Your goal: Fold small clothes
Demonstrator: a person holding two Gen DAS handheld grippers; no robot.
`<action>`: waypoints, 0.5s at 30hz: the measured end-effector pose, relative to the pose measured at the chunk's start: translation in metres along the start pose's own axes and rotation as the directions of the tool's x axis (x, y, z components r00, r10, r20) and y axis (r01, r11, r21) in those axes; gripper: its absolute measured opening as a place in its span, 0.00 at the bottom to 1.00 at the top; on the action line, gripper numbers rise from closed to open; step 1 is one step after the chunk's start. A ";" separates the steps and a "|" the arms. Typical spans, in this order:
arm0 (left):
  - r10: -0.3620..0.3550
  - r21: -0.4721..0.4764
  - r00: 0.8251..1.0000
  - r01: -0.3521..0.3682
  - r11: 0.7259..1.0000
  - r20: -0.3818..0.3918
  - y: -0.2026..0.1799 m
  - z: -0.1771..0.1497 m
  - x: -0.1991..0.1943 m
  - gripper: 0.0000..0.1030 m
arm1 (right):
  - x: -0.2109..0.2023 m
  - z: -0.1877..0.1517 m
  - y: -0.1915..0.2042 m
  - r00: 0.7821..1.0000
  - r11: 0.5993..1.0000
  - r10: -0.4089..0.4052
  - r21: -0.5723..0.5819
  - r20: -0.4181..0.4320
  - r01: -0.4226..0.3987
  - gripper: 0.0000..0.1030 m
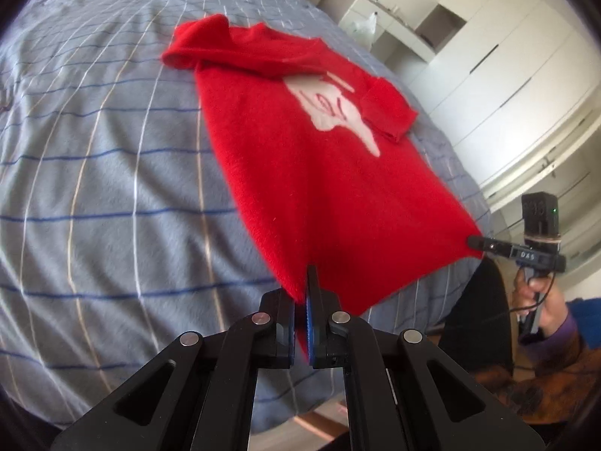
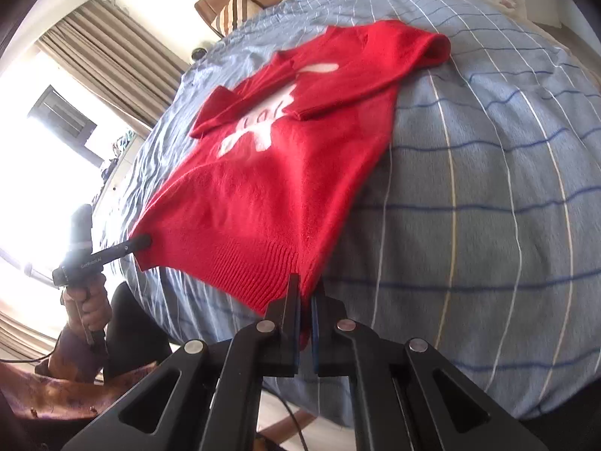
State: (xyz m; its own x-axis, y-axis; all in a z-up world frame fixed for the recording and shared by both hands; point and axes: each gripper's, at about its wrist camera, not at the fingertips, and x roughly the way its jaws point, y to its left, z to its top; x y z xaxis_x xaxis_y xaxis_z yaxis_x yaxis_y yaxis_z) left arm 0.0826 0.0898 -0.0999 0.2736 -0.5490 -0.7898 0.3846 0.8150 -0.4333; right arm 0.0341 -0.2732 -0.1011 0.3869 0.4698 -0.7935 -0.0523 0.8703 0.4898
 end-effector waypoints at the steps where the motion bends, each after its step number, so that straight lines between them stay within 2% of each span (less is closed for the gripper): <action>1: 0.019 0.001 0.999 -0.019 1.000 -0.026 0.001 -0.006 0.003 0.02 | 0.002 -0.006 0.000 1.000 1.000 -0.018 0.008 -0.018 0.018 0.04; 5: 0.134 0.017 0.987 -0.133 0.991 -0.090 0.007 -0.018 0.020 0.01 | 0.020 -0.015 -0.006 0.993 0.994 -0.099 0.045 -0.060 0.102 0.04; 9: 0.143 -0.053 0.987 -0.147 0.988 -0.078 0.016 -0.020 0.020 0.01 | 0.030 -0.016 -0.007 0.987 0.988 -0.145 0.051 -0.076 0.149 0.03; 13: 0.246 -0.010 0.967 -0.248 0.969 -0.071 0.010 -0.024 0.030 0.01 | 0.034 -0.017 -0.008 0.981 0.983 -0.177 0.043 -0.075 0.180 0.03; 15: 0.275 -0.010 0.958 -0.277 0.961 -0.076 0.010 -0.028 0.042 0.01 | 0.047 -0.022 -0.013 0.973 0.975 -0.216 0.030 -0.087 0.219 0.03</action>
State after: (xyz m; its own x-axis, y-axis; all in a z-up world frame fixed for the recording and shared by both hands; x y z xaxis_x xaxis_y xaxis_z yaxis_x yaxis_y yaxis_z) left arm 0.0735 0.0797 -0.1494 0.3010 -0.2875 -0.9092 0.2845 0.9371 -0.2021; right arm 0.0328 -0.2592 -0.1522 0.3074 0.2819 -0.9089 0.0614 0.9472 0.3146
